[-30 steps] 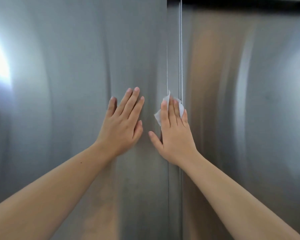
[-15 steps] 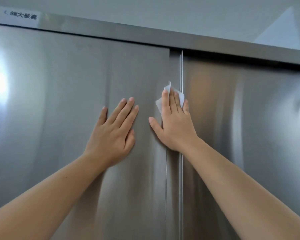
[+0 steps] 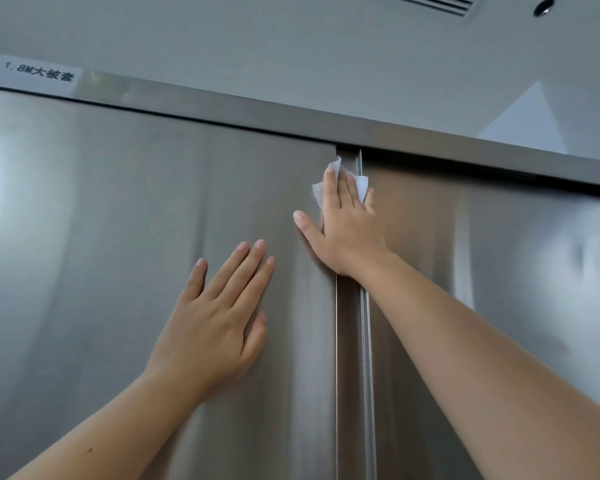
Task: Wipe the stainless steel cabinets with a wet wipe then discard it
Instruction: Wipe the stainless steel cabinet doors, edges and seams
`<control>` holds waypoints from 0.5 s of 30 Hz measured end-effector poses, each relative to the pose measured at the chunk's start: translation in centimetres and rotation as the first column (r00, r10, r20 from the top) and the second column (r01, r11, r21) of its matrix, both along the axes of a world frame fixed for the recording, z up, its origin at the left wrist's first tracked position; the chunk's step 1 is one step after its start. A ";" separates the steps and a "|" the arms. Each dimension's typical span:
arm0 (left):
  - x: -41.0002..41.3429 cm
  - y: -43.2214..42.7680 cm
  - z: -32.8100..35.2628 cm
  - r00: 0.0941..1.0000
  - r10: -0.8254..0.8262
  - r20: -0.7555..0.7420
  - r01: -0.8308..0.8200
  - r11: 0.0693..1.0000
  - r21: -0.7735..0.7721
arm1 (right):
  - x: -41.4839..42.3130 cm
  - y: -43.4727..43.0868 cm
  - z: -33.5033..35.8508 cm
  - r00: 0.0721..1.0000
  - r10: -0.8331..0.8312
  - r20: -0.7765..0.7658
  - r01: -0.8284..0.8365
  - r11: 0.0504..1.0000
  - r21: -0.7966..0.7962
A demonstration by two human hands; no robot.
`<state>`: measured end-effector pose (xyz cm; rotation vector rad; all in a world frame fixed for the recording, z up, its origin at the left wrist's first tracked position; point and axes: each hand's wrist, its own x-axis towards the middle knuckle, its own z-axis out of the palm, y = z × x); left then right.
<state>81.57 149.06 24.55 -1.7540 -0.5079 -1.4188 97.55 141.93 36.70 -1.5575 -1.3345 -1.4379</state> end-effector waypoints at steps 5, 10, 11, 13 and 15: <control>0.0 0.1 0.1 1.000 0.009 0.016 -0.010 1.000 0.027 | 0.0 0.3 2.6 1.000 -0.016 -0.019 0.016 1.000 0.023; -0.1 -0.1 0.1 1.000 0.017 0.016 -0.018 0.999 0.045 | -0.2 0.4 3.7 0.999 0.005 -0.046 -0.004 1.000 0.024; -0.1 -0.1 0.0 1.000 0.016 0.015 -0.017 0.999 0.045 | -0.1 0.3 3.3 0.999 0.006 -0.038 -0.005 1.000 0.024; -0.2 0.0 -0.1 1.000 0.013 0.012 -0.014 0.999 0.041 | 0.0 0.1 1.7 1.000 0.008 -0.009 -0.008 0.999 0.033; -0.3 -0.1 -0.2 1.000 0.013 0.012 -0.013 0.999 0.031 | 0.2 0.1 -0.8 1.000 0.010 0.022 -0.011 0.999 0.033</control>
